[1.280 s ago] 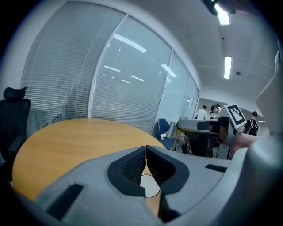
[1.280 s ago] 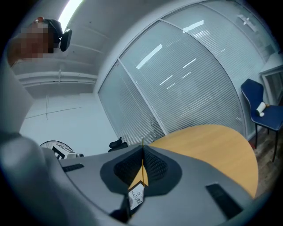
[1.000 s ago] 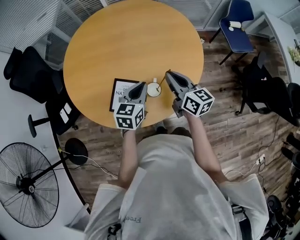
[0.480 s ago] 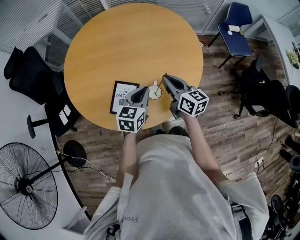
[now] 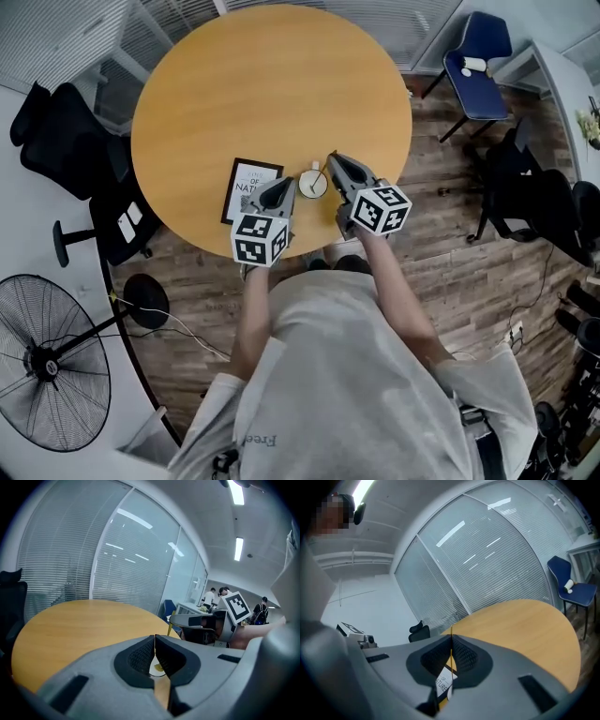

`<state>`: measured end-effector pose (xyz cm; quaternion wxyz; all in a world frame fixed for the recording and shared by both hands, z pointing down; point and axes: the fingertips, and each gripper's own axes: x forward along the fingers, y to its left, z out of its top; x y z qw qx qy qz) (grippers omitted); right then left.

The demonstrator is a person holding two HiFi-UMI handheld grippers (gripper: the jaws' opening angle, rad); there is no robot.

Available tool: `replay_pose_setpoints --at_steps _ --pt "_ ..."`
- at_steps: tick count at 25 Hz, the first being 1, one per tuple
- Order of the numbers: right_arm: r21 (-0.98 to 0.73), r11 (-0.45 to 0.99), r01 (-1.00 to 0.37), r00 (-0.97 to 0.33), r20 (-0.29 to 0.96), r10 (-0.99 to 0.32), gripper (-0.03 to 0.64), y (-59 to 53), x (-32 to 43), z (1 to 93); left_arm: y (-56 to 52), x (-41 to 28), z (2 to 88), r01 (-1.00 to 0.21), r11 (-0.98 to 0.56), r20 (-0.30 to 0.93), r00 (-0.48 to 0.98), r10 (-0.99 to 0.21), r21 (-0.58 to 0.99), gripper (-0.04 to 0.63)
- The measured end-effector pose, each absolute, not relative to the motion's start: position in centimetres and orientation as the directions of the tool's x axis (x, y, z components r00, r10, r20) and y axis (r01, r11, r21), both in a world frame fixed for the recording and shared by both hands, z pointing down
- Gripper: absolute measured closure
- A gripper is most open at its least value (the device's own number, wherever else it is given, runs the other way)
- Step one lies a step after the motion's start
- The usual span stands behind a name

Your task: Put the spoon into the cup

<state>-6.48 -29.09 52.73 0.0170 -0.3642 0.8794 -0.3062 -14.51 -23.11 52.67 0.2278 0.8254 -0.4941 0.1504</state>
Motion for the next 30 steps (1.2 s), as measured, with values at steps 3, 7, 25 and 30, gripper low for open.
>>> replay_pose_setpoints --at_steps 3,7,25,30 --pt "-0.559 0.543 -0.627 -0.733 0.186 -0.655 0.614 -28.9 -6.9 53.0 -22.9 -14.8 52.9 -0.886 -0.404 0.477 0.464 -0.747 0.230 0.586" --pt "-0.576 0.528 -0.624 -0.727 0.180 -0.663 0.614 -28.4 -6.7 53.5 -22.6 -14.8 53.0 -0.887 -0.399 0.478 0.461 -0.748 0.232 0.586" --pt "-0.688 0.406 -0.601 -0.707 0.222 -0.671 0.607 -27.1 -5.3 56.6 -21.6 -15.2 53.7 -0.888 -0.395 0.490 0.460 -0.740 0.237 0.586" --pt "-0.730 0.360 -0.581 -0.687 0.201 -0.699 0.607 -27.6 -5.0 56.3 -21.5 -15.5 53.7 -0.889 -0.391 0.496 0.458 -0.738 0.239 0.586"
